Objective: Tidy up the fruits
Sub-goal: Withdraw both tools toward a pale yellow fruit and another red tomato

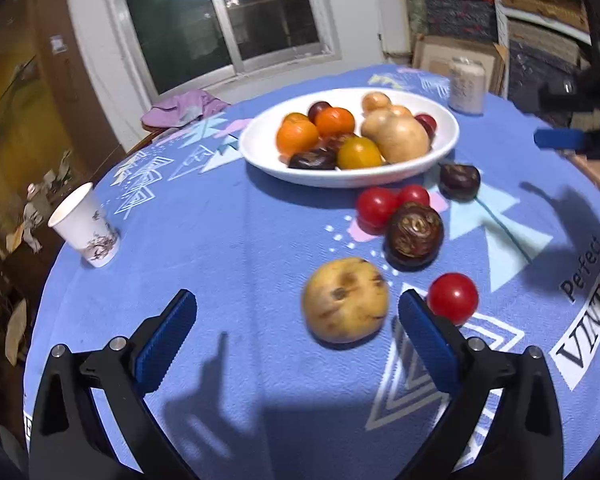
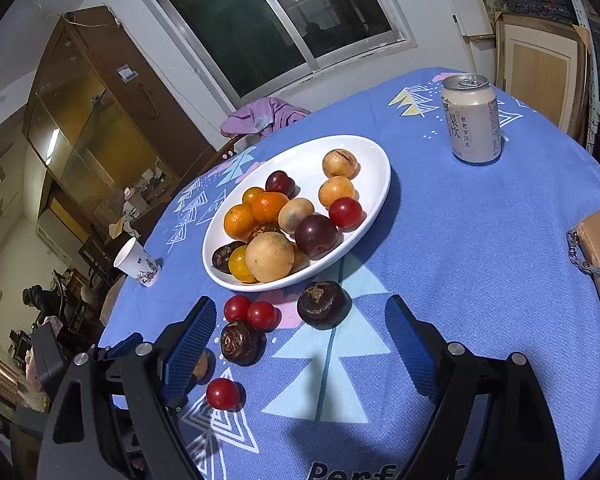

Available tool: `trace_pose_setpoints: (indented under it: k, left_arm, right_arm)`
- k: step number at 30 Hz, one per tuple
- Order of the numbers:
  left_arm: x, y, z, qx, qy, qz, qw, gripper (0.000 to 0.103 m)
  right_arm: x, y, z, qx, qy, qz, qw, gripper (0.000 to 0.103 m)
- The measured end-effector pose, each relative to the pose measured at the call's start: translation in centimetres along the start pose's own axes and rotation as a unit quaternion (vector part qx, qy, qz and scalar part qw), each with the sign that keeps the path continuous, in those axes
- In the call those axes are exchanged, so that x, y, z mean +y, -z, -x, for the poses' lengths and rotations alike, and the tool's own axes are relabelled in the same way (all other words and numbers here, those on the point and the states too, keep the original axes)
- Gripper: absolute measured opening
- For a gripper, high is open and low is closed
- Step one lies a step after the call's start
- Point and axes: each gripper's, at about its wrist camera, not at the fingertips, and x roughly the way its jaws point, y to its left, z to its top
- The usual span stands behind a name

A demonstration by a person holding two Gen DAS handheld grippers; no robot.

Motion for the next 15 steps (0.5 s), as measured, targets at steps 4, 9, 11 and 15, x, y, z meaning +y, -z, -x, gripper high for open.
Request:
trace_pose_setpoints:
  k: [4, 9, 11, 15]
  left_arm:
    - [0.3, -0.1, -0.3, 0.009, 0.028, 0.014, 0.9995, 0.099]
    - [1.0, -0.6, -1.1, 0.016, 0.066, 0.052, 0.9963, 0.099]
    - [0.8, -0.9, -1.3, 0.015, 0.076, 0.056, 0.9954, 0.099]
    - [0.0, -1.1, -1.2, 0.008, 0.092, 0.047, 0.9946, 0.076]
  right_arm:
    - [0.0, 0.0, -0.1, 0.002, 0.003, -0.001, 1.000, 0.087]
    - [0.3, 0.1, -0.4, 0.005, 0.002, 0.006, 1.000, 0.087]
    - [0.5, 0.2, -0.6, 0.008, -0.001, 0.014, 1.000, 0.087]
    - [1.0, 0.5, -0.8, 0.010, -0.003, 0.025, 1.000, 0.087]
